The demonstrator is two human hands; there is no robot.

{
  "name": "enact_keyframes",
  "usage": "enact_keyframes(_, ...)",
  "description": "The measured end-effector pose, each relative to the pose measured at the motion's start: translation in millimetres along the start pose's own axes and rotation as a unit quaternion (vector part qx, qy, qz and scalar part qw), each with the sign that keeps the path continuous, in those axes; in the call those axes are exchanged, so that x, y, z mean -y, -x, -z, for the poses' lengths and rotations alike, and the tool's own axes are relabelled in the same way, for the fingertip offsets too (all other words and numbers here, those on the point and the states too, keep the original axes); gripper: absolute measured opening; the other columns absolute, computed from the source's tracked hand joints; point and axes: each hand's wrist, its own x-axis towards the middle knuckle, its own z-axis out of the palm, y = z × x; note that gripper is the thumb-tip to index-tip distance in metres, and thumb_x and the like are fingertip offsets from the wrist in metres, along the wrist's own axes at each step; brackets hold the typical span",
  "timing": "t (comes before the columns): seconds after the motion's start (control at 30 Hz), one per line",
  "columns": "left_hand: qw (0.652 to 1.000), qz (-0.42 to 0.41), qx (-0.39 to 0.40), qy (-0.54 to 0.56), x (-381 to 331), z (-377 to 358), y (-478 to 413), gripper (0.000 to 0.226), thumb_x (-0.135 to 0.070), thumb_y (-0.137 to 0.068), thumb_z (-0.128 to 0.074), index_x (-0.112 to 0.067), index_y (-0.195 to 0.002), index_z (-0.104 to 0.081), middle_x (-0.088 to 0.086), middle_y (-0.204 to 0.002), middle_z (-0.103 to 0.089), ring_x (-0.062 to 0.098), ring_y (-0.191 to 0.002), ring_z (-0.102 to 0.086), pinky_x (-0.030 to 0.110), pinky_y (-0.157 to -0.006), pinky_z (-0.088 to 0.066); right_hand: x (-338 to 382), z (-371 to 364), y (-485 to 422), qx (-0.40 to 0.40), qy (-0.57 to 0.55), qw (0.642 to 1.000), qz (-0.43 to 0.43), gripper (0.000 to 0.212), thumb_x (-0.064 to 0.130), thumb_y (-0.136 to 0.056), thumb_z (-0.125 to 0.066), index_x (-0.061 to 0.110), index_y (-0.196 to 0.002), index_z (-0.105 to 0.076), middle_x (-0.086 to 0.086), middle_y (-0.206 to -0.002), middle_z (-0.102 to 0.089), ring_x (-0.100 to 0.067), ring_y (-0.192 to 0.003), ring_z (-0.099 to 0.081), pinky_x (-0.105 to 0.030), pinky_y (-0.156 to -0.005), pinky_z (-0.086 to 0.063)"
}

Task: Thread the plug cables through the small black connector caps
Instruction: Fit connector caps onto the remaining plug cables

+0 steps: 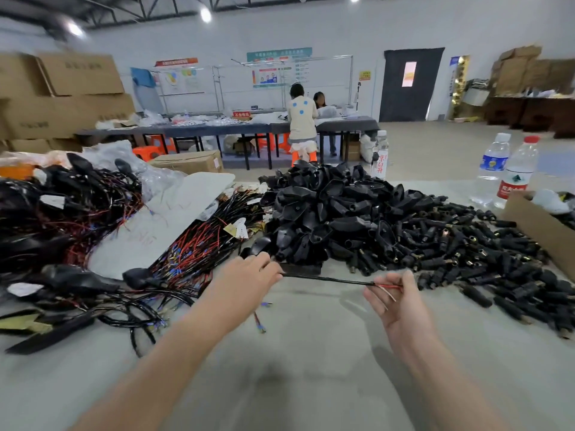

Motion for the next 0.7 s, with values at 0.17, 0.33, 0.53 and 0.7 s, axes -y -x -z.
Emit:
enact_keyframes(0.17, 0.998, 0.046, 0.017, -0.048, 76, 22, 55, 0.021, -0.025, -0.099, -0.054, -0.016, -0.087, -0.069, 0.002, -0.08, -0.062, 0.026, -0.067, -0.064, 0.037, -0.062, -0.05, -54, -56, 31, 0.109, 0.068, 0.991, -0.037, 0.038, 0.038, -0.103, -0.044, 0.006, -0.09, -0.061, -0.003, -0.068, -0.069, -0.013, -0.065, -0.07, -0.024, -0.063, -0.06)
enact_keyframes(0.33, 0.993, 0.045, 0.006, -0.109, 139, 38, 100, 0.037, -0.026, -0.095, -0.037, -0.013, -0.086, -0.07, 0.005, -0.079, -0.065, 0.029, -0.069, -0.065, 0.038, -0.063, -0.051, -101, -102, 61, 0.207, 0.123, 0.967, -0.086, 0.041, 0.041, -0.096, -0.049, 0.003, -0.096, -0.066, -0.006, -0.087, -0.076, -0.017, -0.078, -0.072, -0.025, -0.067, -0.059)
enact_keyframes(0.53, 0.985, 0.072, 0.011, -0.155, 204, 46, 118, 0.002, -0.013, -0.086, -0.074, -0.012, -0.087, -0.072, 0.007, -0.082, -0.066, 0.031, -0.076, -0.062, 0.041, -0.065, -0.044, -132, -151, 71, 0.298, 0.184, 0.93, -0.108, 0.033, 0.032, -0.106, -0.044, 0.012, -0.106, -0.069, 0.002, -0.096, -0.077, -0.02, -0.09, -0.071, -0.034, -0.079, -0.061)
enact_keyframes(0.7, 0.987, 0.081, 0.057, -0.126, 219, 20, 132, 0.029, -0.006, -0.061, -0.094, -0.015, -0.08, -0.073, 0.003, -0.075, -0.066, 0.029, -0.072, -0.064, 0.037, -0.059, -0.045, -148, -168, 67, 0.3, 0.236, 0.916, -0.122, 0.029, 0.027, -0.107, -0.042, 0.013, -0.107, -0.067, -0.001, -0.095, -0.071, -0.011, -0.073, -0.064, -0.023, -0.065, -0.056)
